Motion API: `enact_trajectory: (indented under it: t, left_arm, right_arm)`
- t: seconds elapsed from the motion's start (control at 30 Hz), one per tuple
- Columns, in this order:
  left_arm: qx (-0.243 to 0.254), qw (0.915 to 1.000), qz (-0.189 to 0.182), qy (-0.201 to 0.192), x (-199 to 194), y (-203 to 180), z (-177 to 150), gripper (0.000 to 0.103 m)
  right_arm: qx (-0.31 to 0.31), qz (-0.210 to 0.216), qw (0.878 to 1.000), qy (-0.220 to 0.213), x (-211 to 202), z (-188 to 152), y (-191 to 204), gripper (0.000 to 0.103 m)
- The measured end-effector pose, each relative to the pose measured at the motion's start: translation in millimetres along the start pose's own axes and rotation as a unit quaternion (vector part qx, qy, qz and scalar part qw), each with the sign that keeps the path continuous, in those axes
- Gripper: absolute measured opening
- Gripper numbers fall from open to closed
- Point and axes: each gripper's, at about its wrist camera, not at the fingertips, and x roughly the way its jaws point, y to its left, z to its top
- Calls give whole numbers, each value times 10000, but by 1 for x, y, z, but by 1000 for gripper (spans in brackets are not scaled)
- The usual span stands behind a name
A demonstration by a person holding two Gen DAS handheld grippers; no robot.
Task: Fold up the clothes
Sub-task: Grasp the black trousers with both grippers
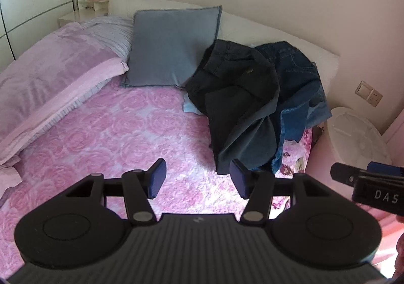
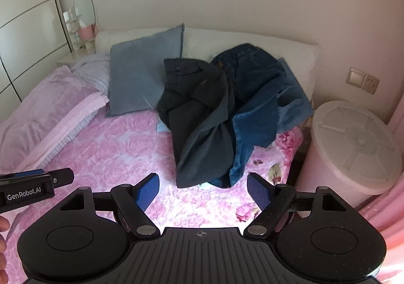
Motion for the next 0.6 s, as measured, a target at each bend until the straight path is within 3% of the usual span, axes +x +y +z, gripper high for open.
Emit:
enact_trajectory:
  t: [0.3,0.6]
  left_arm:
    - [-182,9989,-82,412,75,-38,32,52]
    - [-240,9977,138,626,136,-54,70,52]
  right_arm:
    - [-163,126,9993,307,56,34,-48,79]
    - [-213,199,9988,387,111,82,-78,79]
